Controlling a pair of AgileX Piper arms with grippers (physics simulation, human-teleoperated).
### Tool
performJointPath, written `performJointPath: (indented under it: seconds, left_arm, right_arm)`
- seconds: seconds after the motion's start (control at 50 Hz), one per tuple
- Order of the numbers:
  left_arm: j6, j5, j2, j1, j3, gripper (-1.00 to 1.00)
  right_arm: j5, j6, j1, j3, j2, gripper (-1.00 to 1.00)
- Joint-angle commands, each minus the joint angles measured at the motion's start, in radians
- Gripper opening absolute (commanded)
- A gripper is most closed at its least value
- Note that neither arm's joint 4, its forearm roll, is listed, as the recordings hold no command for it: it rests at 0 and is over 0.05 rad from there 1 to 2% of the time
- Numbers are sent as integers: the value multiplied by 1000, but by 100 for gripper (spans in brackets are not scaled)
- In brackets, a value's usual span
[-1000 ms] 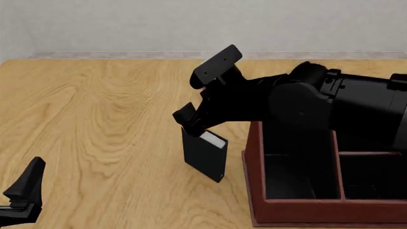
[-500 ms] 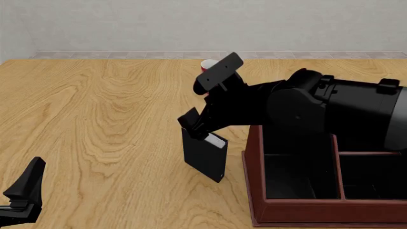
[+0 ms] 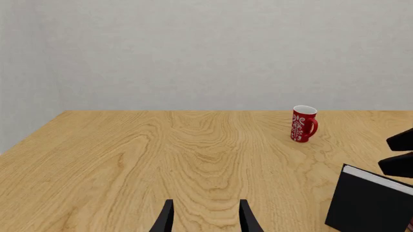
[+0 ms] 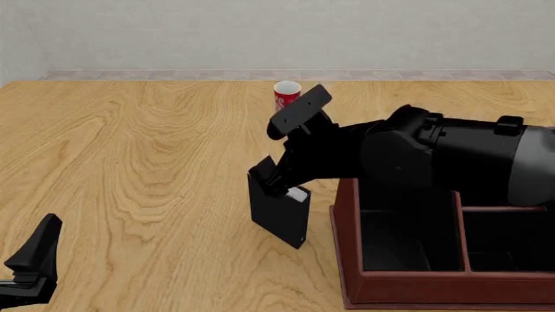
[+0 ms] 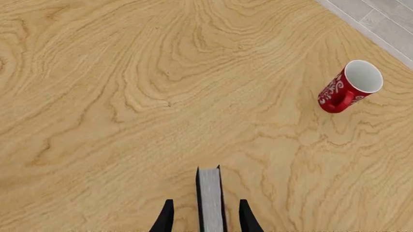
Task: Pick up the book and place it in the left compartment of the caddy.
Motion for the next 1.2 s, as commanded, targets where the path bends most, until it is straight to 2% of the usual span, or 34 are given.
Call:
performJointPath:
  seconds: [0.02, 1.2]
  left_arm:
    - [0, 0, 0, 0, 0, 100]
    - [0, 0, 0, 0, 0, 100]
  right_arm:
    - [-10, 1, -6, 12, 16, 100]
    - [-71, 21, -14, 65, 100, 100]
